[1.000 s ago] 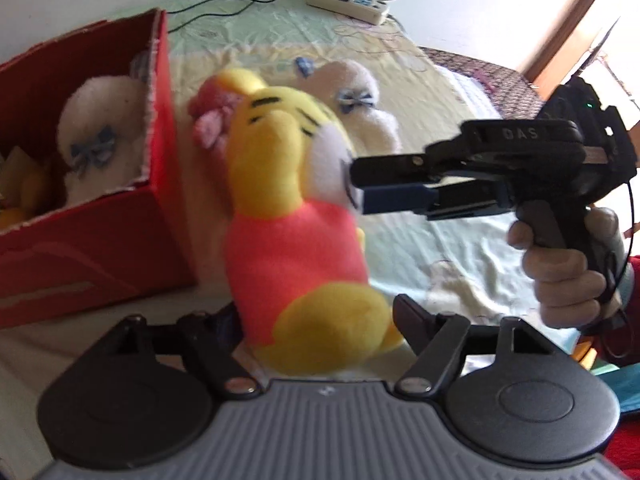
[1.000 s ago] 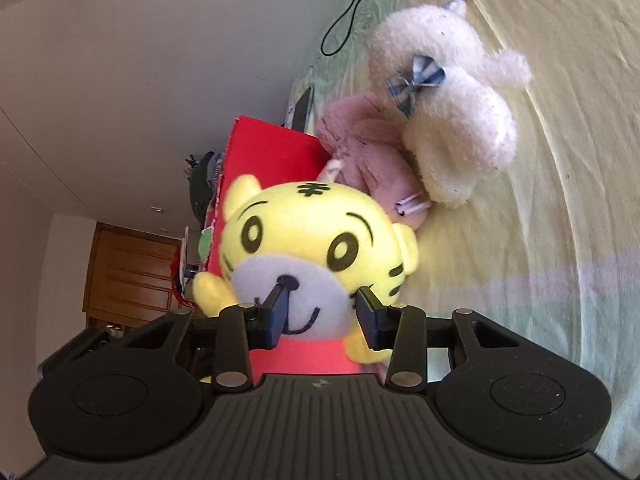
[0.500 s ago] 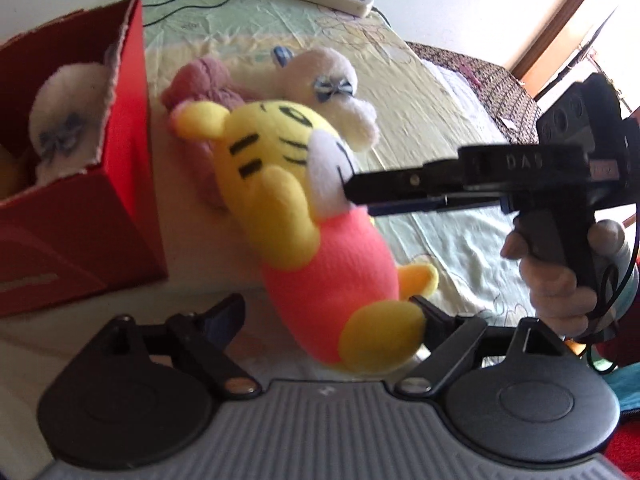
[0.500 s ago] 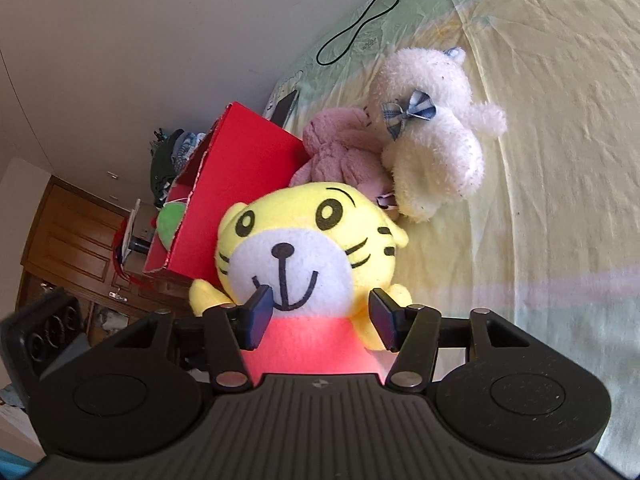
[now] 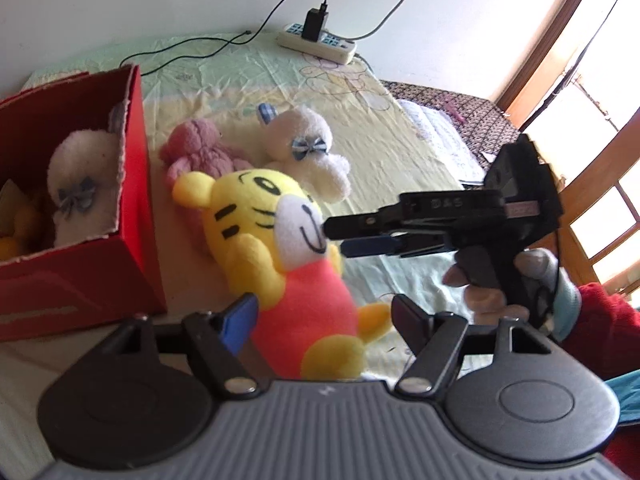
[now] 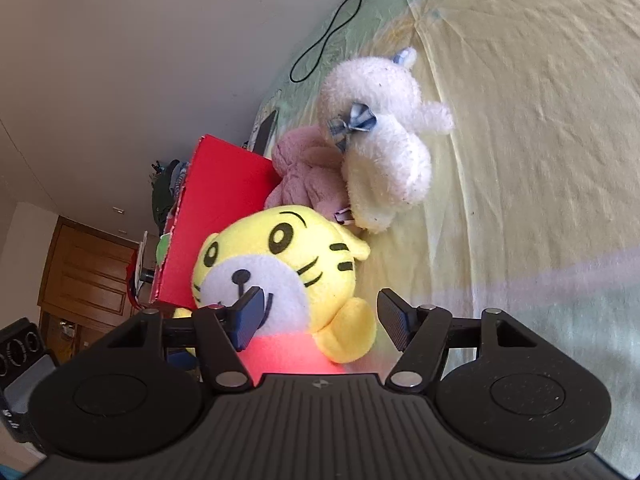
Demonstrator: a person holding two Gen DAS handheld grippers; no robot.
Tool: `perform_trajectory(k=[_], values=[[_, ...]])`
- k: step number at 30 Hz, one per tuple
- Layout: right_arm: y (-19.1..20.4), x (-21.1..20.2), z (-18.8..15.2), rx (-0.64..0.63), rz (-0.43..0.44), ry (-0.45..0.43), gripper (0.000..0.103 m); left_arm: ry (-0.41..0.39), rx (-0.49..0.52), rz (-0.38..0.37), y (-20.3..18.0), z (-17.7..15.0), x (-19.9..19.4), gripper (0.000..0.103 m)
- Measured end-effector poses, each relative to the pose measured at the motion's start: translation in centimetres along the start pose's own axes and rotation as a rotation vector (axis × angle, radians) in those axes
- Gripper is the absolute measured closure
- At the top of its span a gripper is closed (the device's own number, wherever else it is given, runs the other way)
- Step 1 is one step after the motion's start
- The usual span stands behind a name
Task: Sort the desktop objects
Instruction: 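Lift the yellow tiger plush with both grippers and carry it toward the red box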
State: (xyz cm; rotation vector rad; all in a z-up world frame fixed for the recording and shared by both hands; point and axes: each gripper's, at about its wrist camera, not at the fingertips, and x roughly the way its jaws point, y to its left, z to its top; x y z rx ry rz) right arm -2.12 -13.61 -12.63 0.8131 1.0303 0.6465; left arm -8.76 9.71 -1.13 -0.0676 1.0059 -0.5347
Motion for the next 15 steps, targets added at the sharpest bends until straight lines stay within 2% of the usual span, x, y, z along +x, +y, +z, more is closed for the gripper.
perform_trajectory(k=[3, 5, 10, 12, 15], values=[[-0.6, 1.4, 0.0, 0.036, 0.045, 0.020, 0.036, 0.008, -0.001, -0.004, -0.6, 0.2, 0.7, 0.029], [-0.4, 2.1, -0.2, 0.054, 0.090, 0.044, 0.037, 0.018, 0.009, 0.039, -0.7, 0.1, 1.5, 0.029], [2.3, 3.0, -0.8, -0.030, 0.140, 0.083, 0.037, 0.081, -0.040, 0.126, 1.8, -0.9, 3.8, 0.029], [3.3, 3.9, -1.2, -0.073, 0.137, 0.111, 0.037, 0.092, -0.065, 0.144, 2.8, -1.5, 4.2, 0.027], [4.7, 5.6, -2.1, -0.149, 0.097, 0.140, 0.037, 0.087, -0.105, 0.128, 3.9, -1.5, 4.1, 0.025]])
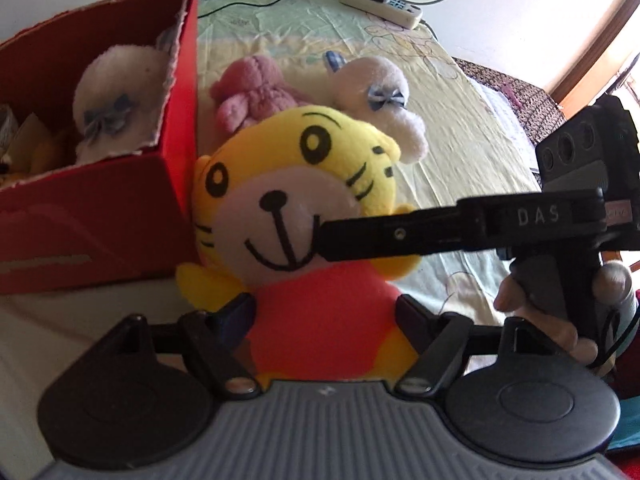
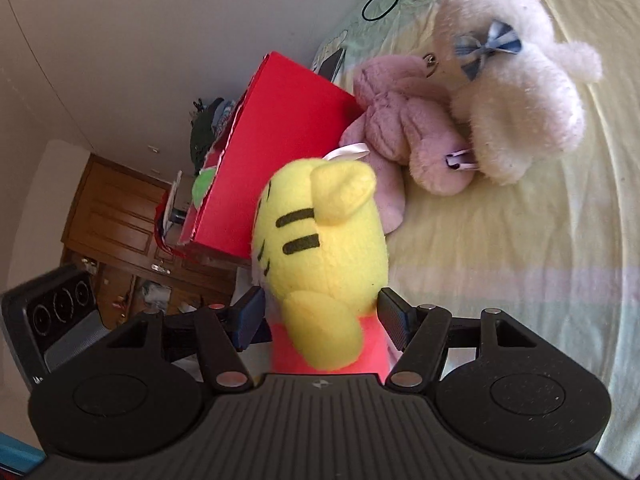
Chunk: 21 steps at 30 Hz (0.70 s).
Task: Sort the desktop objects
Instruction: 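Lift the yellow tiger plush with both grippers and carry it toward the red box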
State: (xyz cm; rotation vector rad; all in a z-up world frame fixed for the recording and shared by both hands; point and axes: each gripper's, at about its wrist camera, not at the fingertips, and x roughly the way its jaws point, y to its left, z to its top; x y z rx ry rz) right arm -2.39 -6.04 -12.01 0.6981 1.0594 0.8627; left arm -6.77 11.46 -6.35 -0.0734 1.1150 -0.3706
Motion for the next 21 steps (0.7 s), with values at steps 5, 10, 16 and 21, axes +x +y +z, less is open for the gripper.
perform_trajectory(k=[5, 10, 16, 21], values=[[0.1, 0.5, 0.3, 0.007, -0.008, 0.007, 0.048, -0.012, 0.020, -0.002, -0.6, 0.2, 0.1, 0.026], [1.1, -1.4, 0.0, -0.006, -0.037, 0.000, 0.055, -0.039, 0.063, -0.041, -2.2, 0.5, -0.3, 0.026], [2.8, -6.0, 0.2, 0.011, -0.107, -0.115, 0.055, -0.126, 0.160, -0.138, -5.2, 2.5, -1.8, 0.026], [5.9, -8.7, 1.4, -0.038, -0.136, -0.231, 0.055, -0.229, 0.204, -0.204, -5.2, 4.8, -4.8, 0.026]])
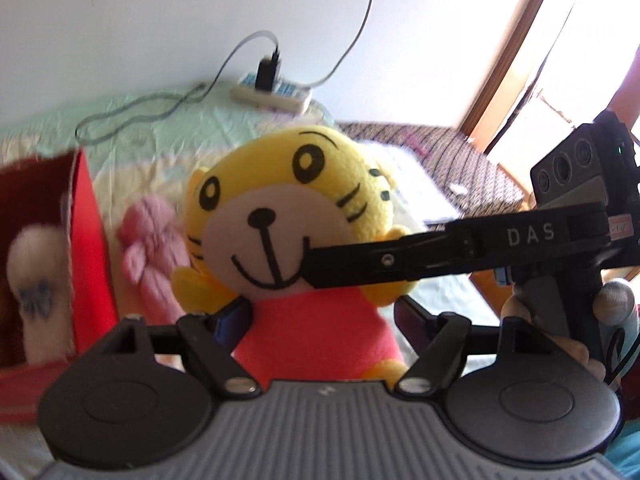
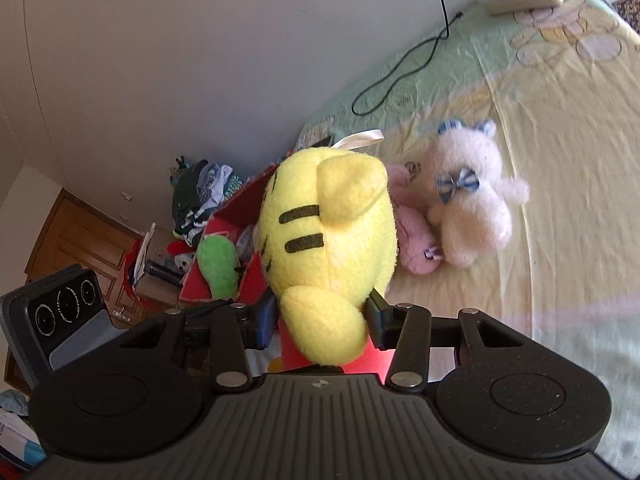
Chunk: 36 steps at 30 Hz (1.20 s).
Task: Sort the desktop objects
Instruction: 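Lift the yellow tiger plush with both grippers and carry it toward the red box, then lower the yellow tiger plush with both grippers into the red box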
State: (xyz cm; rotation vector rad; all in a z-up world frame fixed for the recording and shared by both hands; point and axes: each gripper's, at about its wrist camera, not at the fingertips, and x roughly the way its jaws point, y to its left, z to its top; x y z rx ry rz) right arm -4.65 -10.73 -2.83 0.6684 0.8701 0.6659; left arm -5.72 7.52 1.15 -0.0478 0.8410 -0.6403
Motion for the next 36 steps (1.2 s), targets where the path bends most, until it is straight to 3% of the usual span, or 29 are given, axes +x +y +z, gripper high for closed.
perform_trajectory(k=[6, 14, 23, 36], values=[[5.0, -0.3, 1.1, -0.068, 0.018, -0.146, 0.056, -0.117, 0.066, -0.028, 2.8, 2.6, -5.0, 0.026], [12.3, 5.5, 2.1, -0.136, 0.018, -0.226, 0.056, -0.193, 0.047, -0.068, 11.7, 3.2, -11.3, 0.026], [18.1, 15.1, 2.5, -0.194, -0.107, -0.171, 0.056, -0.153, -0.058, -0.099, 21.5, 2.3, -13.0, 0.026], [18.8, 22.7, 1.8, -0.236, -0.392, 0.070, 0.057, 0.039, -0.164, -0.166, 27.2, -0.2, -7.5, 0.026]])
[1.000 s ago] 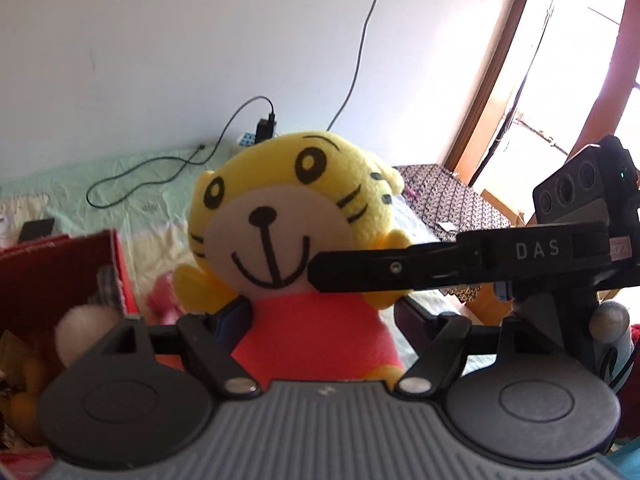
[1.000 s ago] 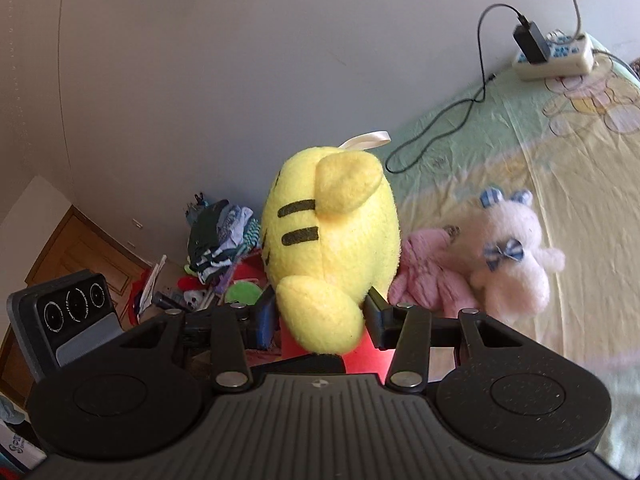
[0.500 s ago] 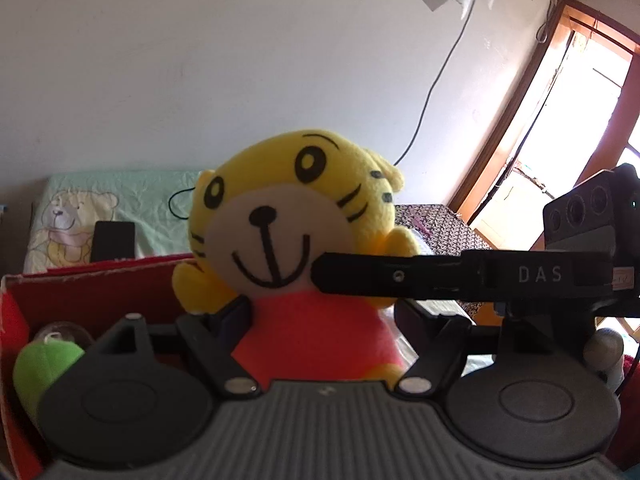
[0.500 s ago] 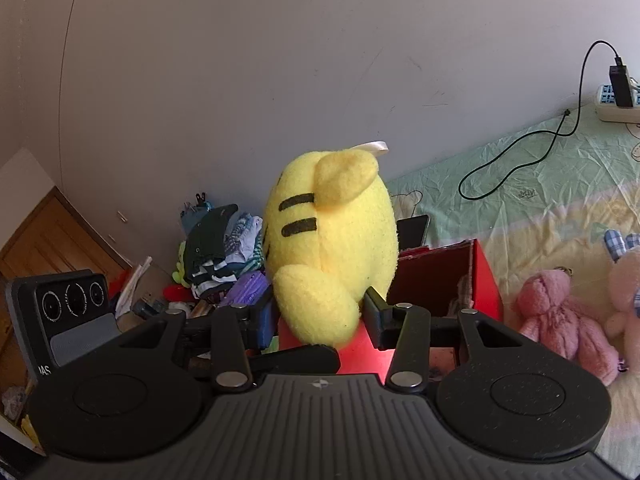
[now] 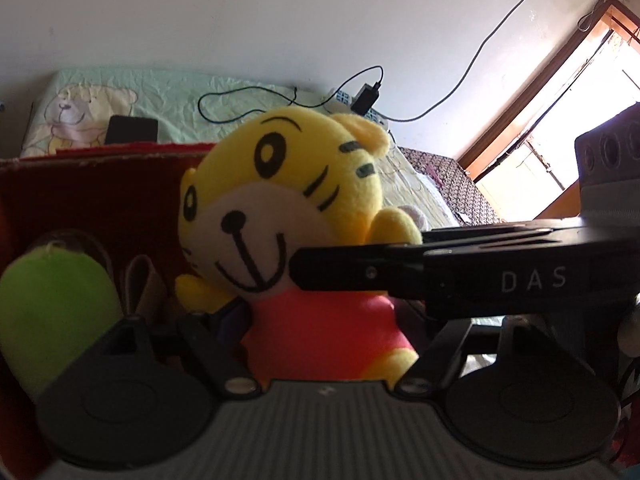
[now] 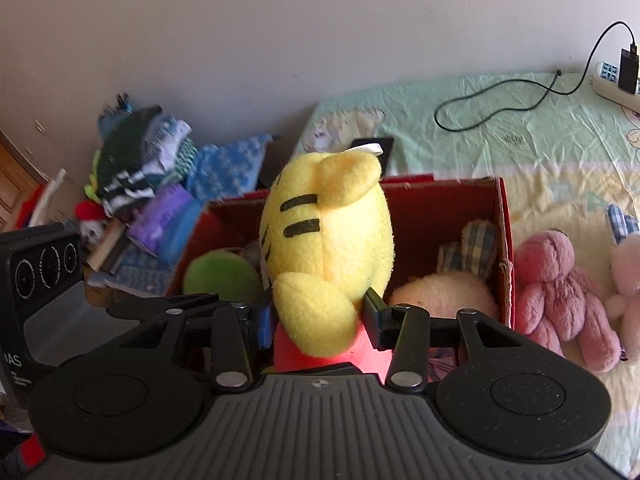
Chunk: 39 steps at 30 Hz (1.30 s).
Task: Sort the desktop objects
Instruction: 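Lower the yellow tiger plush with both grippers into the red box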
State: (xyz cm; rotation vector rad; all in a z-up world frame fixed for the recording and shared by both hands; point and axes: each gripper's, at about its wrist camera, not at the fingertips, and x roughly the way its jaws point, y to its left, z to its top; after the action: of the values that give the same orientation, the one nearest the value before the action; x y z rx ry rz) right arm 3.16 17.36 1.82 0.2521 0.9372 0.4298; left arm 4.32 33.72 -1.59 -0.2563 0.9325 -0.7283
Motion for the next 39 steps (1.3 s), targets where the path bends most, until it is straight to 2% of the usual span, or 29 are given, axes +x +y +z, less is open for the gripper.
perform_trajectory(k=[4, 10, 13, 25, 29, 34, 39], values=[[0.7, 1.0, 0.4, -0.015, -0.075, 0.059, 0.057, 0.044, -0.022, -0.014, 0.6, 0.1, 1.2, 0.026], [1.6, 3.0, 0.7, -0.057, -0.141, 0.153, 0.056, 0.114, -0.051, -0.020, 2.0, 0.0, 2.7, 0.026], [1.8, 4.2, 0.7, -0.069, -0.164, 0.194, 0.056, 0.122, -0.060, -0.016, 2.3, -0.2, 2.8, 0.027], [0.7, 6.2, 1.0, -0.052, -0.184, 0.233, 0.056, 0.137, -0.026, 0.034, 2.4, -0.3, 2.8, 0.028], [2.0, 5.9, 0.1, -0.127, -0.222, 0.231, 0.055, 0.145, -0.012, 0.023, 2.5, -0.5, 2.7, 0.028], [0.8, 6.2, 0.7, -0.064, -0.204, 0.219, 0.051, 0.135, -0.021, 0.030, 2.5, -0.2, 2.9, 0.028], [0.4, 4.9, 0.6, -0.034, -0.156, 0.186, 0.047, 0.127, -0.002, 0.037, 2.2, -0.5, 2.6, 0.024]])
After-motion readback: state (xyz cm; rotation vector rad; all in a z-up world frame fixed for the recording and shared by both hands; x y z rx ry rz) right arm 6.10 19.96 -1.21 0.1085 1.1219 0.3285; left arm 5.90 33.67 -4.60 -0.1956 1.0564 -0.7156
